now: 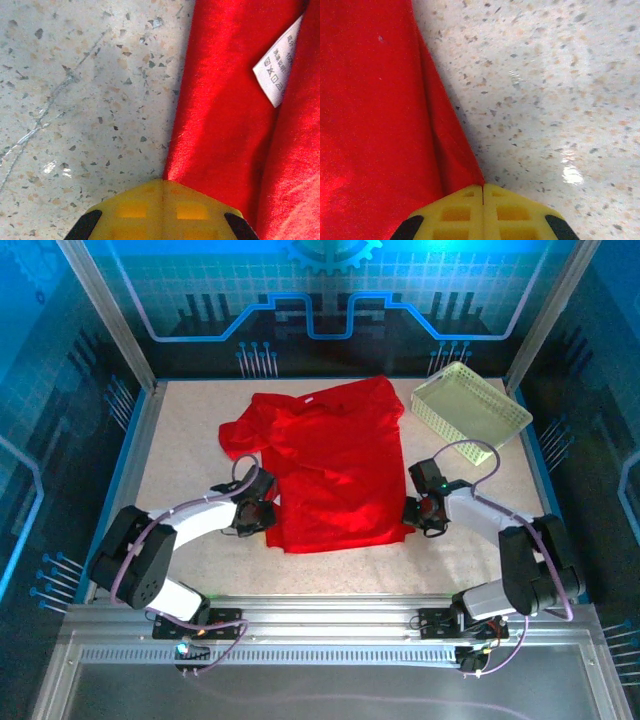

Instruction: Fold the inside-out t-shirt

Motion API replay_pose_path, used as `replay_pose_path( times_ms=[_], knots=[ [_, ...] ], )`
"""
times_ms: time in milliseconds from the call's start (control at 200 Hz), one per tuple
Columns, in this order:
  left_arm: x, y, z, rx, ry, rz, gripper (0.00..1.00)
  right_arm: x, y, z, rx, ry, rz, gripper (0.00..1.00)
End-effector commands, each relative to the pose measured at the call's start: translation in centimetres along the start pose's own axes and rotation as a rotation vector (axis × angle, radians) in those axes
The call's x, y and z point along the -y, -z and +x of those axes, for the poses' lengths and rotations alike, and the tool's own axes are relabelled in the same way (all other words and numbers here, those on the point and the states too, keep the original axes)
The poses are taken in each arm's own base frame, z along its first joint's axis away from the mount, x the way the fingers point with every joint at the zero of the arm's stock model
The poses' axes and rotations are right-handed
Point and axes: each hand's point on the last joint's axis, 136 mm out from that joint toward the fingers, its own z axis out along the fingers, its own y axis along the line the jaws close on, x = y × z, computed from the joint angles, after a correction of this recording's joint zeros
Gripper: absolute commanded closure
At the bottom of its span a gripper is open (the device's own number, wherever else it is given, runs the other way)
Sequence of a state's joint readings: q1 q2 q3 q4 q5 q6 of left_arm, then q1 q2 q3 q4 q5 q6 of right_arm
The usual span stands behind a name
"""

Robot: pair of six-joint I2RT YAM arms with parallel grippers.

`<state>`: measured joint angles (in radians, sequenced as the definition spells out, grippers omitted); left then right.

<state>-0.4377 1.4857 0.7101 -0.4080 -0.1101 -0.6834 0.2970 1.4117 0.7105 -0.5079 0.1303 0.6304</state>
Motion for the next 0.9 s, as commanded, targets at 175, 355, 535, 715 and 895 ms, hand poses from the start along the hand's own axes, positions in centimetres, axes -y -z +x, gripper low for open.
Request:
replay_pose_path(
  times_ms=[175, 355, 535, 715, 895],
  knots=[
    [-2.4, 1.5, 2.0, 0.03, 0.06, -0.007, 1.0, 4.3, 2.2, 1.0, 0.059, -0.151, 0.087, 1.0],
    [-3.5, 2.7, 3.4, 0.05, 0.107, 0.034, 0.98, 3.9, 2.9, 1.8, 0.051, -0.157, 0.039, 1.0],
    [-2.3, 4.5, 3.4, -0.01, 0.002, 0.049, 0.58, 3.3, 5.0, 0.9, 0.092, -0.084, 0.028, 0.52],
    [1.3, 10.4, 1.7, 0.135, -0.283, 0.035, 0.42, 3.1, 9.4, 0.3, 0.18, -0.032, 0.006, 0.34],
    [10.2, 11.1, 7.0, 0.164, -0.736, 0.088, 0.4, 1.9, 12.1, 1.9, 0.24, -0.017, -0.106, 0.31]
  ],
)
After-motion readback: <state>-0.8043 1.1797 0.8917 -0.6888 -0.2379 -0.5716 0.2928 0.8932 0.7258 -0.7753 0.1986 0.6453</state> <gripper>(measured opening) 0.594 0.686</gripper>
